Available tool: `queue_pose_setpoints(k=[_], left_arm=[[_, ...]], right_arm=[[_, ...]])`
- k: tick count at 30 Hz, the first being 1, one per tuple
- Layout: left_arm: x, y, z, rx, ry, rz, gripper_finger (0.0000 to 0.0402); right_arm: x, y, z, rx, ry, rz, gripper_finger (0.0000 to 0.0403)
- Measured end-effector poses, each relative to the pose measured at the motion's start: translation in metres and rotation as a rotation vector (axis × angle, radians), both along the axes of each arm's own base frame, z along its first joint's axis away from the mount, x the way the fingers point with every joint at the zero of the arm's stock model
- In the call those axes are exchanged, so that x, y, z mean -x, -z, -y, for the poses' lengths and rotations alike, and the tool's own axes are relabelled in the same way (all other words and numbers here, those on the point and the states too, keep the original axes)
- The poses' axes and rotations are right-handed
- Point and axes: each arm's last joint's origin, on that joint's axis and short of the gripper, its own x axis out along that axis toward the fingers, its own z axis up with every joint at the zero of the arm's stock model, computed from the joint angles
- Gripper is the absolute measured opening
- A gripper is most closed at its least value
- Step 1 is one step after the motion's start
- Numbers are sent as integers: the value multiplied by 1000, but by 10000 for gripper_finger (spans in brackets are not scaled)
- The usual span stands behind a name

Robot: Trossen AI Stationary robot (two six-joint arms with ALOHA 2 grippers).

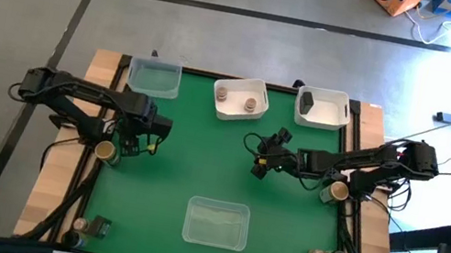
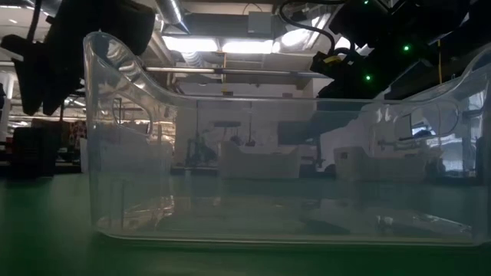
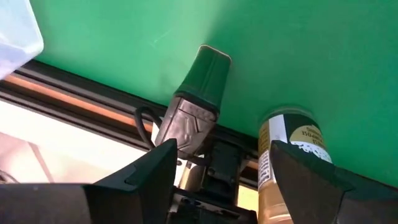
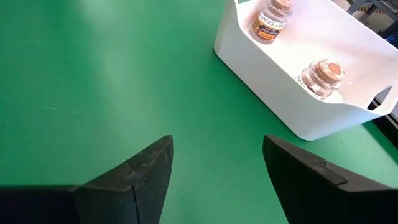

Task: Sort spices by type
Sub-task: Put the green seasoning can into the right white bin

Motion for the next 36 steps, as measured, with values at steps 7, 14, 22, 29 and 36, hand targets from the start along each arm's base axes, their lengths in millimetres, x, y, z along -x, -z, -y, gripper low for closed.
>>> queue_pose_setpoints(k=[7,14,22,29,36], left_arm=[[0,0,-1,-41,35,-4,241],[3,6,-2,-68,44,-31,241],[10,32,-2,-56,77,-54,241],[13,43,-2,-41,57,-40,215],[9,48,-7,14,-6,23,125]], right_arm=[[0,0,0,0,0,0,250],[0,0,0,0,0,0,250],[0,0,0,0,0,1,250],[-1,-1,0,-9,-8,20,250],[-2,-1,-1,-19,-20,22,250]])
